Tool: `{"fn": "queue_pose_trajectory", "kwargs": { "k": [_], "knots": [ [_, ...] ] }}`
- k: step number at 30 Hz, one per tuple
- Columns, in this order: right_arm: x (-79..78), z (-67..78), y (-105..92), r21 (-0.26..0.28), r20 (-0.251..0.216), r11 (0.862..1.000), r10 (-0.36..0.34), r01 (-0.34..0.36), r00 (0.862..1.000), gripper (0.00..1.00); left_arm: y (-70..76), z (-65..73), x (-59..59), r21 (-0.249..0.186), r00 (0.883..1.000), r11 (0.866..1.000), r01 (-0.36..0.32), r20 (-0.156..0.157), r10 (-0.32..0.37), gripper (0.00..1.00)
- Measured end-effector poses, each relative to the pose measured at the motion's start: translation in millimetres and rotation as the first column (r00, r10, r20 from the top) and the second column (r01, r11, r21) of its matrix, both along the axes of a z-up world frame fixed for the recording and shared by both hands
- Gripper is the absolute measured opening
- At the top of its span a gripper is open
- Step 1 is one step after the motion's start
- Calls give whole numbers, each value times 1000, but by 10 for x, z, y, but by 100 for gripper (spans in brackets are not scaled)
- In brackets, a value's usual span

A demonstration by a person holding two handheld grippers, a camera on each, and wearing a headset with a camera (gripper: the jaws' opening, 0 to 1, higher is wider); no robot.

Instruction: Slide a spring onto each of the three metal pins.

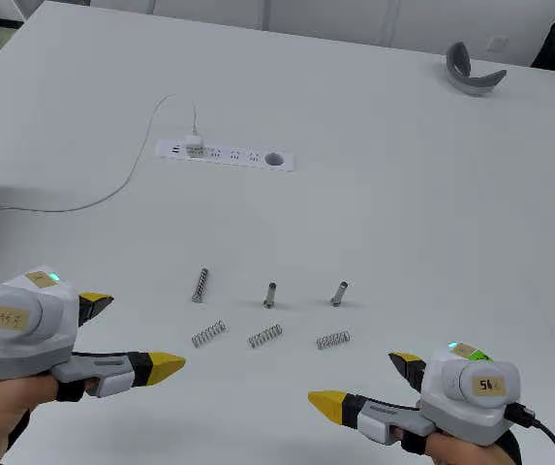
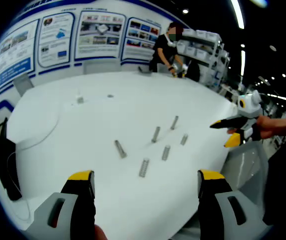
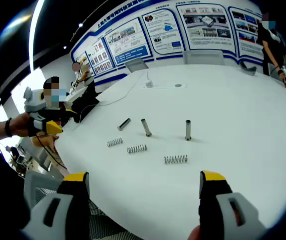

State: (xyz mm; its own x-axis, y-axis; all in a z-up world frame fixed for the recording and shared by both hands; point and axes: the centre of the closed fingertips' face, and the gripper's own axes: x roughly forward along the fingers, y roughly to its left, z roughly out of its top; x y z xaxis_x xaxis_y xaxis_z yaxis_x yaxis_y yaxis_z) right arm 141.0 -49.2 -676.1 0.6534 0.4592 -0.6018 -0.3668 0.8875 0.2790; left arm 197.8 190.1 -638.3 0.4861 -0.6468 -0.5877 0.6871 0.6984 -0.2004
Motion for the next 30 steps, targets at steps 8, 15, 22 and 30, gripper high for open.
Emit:
{"fn": "queue_pose_trajectory", "kwargs": {
  "k": [8, 15, 22, 30],
  "knots": [
    [15, 13, 18, 7, 4, 1000, -4, 4, 1000, 93, 13, 16, 19, -1, 1000, 1000, -1, 3, 1, 86],
    [2, 9, 16, 8, 2, 1000, -5, 5, 1000, 92, 19, 6, 28, -2, 1000, 1000, 1, 0, -1, 86],
    [-22, -1, 33, 13, -5, 1000, 0, 0, 1000, 92, -4, -10, 54, -4, 1000, 1000, 6, -4, -6, 86],
    [-33, 18, 41, 22, -8, 1000, -6, 6, 1000, 91, -48, -34, 137, -3, 1000, 1000, 12, -8, -12, 84]
  ]
}}
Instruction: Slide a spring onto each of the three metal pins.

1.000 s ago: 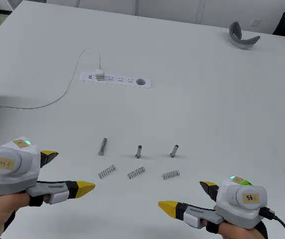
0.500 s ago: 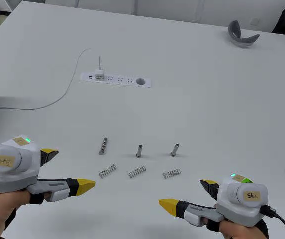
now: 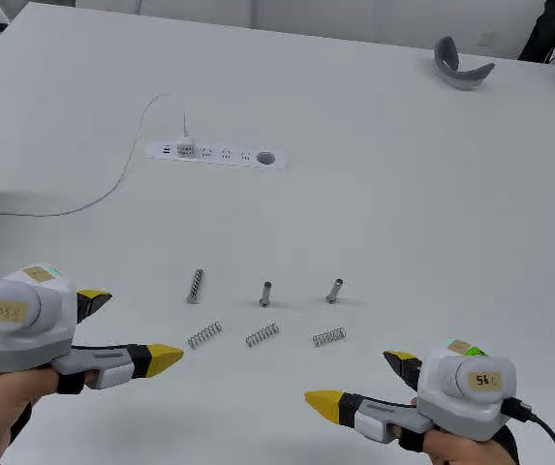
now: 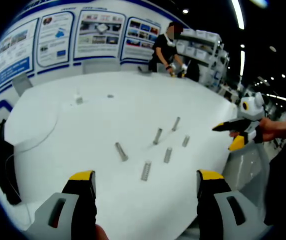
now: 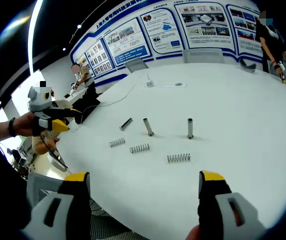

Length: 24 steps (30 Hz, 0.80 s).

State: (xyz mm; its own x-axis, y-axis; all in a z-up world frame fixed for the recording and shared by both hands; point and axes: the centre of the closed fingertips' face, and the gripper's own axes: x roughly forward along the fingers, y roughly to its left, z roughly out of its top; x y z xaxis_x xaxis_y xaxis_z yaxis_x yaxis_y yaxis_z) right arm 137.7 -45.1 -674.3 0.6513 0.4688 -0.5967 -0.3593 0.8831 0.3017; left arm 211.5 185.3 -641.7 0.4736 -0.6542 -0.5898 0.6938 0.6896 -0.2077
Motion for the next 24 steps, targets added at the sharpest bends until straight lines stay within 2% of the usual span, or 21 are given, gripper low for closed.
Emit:
{"fn": "queue_pose_trajectory", "kwargs": {
  "k": [11, 19, 24],
  "knots": [
    [-4, 24, 0, 10, 5, 1000, -9, 9, 1000, 91, -140, -103, 96, 15, 999, 999, 32, -35, -32, 84],
    [-5, 5, 23, 26, -5, 1000, -10, 10, 1000, 91, -242, -196, 256, 20, 997, 999, 44, -56, -43, 82],
    [3, 5, 7, 27, -8, 1000, -14, 14, 1000, 91, -287, -241, 362, 31, 997, 998, 50, -57, -49, 82]
  ]
}}
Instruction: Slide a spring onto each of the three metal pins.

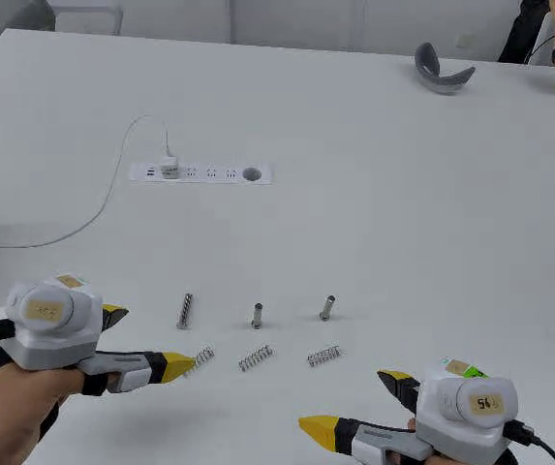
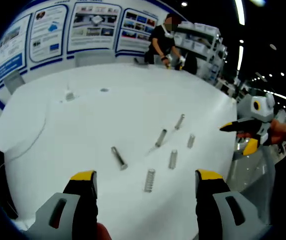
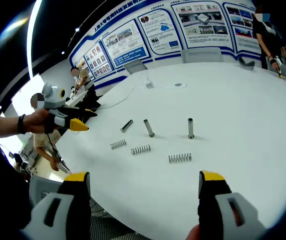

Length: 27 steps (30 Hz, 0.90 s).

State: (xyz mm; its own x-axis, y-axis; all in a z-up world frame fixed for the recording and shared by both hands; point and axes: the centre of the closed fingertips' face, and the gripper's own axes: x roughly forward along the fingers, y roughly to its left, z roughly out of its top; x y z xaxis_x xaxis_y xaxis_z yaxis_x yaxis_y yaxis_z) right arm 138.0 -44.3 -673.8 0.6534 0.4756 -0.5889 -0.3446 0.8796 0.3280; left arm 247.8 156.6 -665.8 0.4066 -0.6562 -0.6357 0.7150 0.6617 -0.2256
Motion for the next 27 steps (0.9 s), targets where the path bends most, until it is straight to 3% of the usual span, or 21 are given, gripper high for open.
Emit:
{"fn": "queue_pose_trajectory", "kwargs": {
  "k": [11, 27],
  "knots": [
    [21, -13, 2, -2, -6, 1000, -1, 1, 1000, 91, 1, -203, 237, 3, 999, 1000, -30, -39, 30, 81],
    [-13, -46, -6, -1, -17, 1000, 9, -9, 1000, 91, -180, -394, 491, 0, 997, 999, -39, -67, 39, 79]
  ]
}}
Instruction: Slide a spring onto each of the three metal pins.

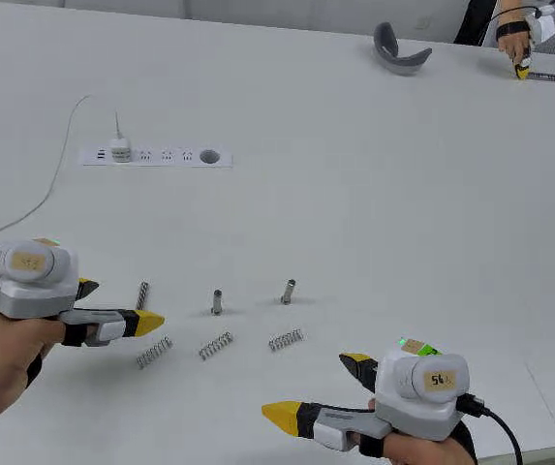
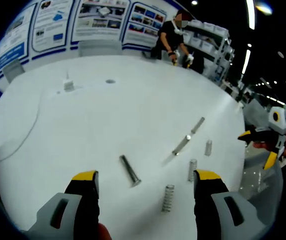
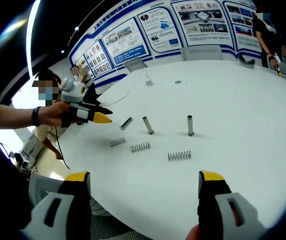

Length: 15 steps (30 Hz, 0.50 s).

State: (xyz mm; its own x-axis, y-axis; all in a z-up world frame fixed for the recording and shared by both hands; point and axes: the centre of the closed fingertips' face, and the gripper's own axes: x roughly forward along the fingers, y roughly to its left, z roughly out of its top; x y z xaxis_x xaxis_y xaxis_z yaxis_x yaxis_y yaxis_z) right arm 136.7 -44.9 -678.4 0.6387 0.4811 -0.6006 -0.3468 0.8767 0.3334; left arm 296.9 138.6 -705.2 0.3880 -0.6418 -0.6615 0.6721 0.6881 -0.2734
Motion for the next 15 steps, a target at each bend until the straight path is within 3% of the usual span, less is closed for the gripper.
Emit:
{"fn": "queue_pose_trajectory", "kwargs": {
  "k": [8, 12, 15],
  "knots": [
    [-14, -13, 17, 2, -5, 1000, 9, -9, 1000, 90, -26, -127, 105, -13, 999, 1000, -27, -27, 26, 77],
    [-17, -31, -3, 3, -10, 1000, 4, -4, 1000, 90, -1, -253, 155, 10, 997, 999, -48, -53, 48, 75],
    [-19, -33, -6, 4, -12, 1000, 3, -3, 1000, 90, -7, -301, 212, 4, 996, 997, -71, -60, 71, 73]
  ]
}}
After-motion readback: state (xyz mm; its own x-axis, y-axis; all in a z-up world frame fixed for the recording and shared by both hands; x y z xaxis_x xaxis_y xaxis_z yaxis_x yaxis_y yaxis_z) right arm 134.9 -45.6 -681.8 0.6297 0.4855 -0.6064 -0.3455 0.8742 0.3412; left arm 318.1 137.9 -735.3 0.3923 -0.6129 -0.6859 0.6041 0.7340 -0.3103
